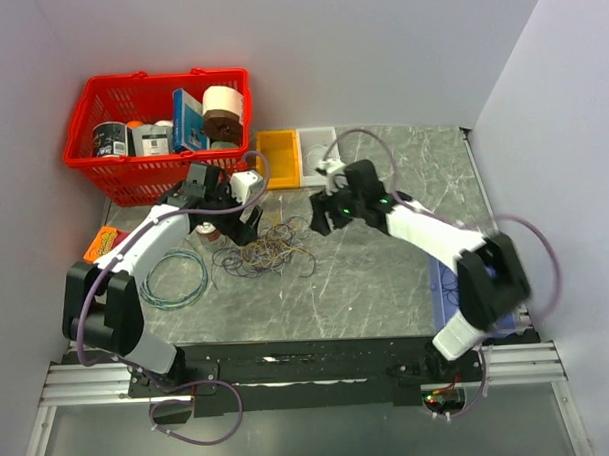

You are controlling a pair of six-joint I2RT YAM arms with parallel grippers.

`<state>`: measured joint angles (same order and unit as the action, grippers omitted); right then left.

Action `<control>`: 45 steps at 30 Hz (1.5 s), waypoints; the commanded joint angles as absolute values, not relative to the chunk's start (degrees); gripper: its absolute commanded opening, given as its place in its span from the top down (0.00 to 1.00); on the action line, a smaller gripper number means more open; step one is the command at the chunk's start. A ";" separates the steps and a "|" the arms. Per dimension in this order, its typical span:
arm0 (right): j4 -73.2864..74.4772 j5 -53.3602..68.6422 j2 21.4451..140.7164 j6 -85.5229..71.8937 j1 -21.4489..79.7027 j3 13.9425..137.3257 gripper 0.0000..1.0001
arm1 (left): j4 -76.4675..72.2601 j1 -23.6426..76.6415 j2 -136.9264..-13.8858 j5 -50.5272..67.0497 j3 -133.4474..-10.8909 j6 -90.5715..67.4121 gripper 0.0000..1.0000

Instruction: Untangle the cables

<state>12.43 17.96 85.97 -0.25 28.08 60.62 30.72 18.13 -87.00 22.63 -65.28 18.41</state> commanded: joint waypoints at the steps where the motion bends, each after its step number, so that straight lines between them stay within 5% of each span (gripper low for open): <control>1: 9.20 27.59 99.97 5.19 28.56 71.87 0.32 | 32.87 17.58 -86.04 22.59 -67.50 18.81 0.04; 13: 11.25 27.87 114.86 0.09 28.04 81.04 0.39 | 33.75 17.58 -88.68 20.57 -69.08 17.67 0.04; 37: 8.08 31.11 119.26 -7.56 25.58 79.19 0.57 | 34.45 17.58 -90.53 23.46 -69.34 17.67 0.04; 40: 7.56 32.78 119.44 -7.91 25.49 79.10 0.70 | 33.67 17.58 -91.40 23.99 -69.35 16.97 0.04; 41: 7.56 33.22 119.27 -8.26 25.58 79.19 0.90 | 33.05 17.67 -91.75 24.08 -69.43 15.83 0.04; 42: 7.65 33.14 119.01 -8.44 25.49 79.28 1.00 | 31.92 17.84 -92.71 24.00 -69.52 15.04 0.04; 45: 8.00 32.00 116.11 -8.79 25.66 78.84 1.00 | 28.50 19.50 -94.74 22.42 -70.40 12.22 0.04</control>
<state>8.21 31.64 119.15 -8.08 25.26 77.36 33.39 17.78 -92.42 22.24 -67.59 16.36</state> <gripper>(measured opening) 0.015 0.963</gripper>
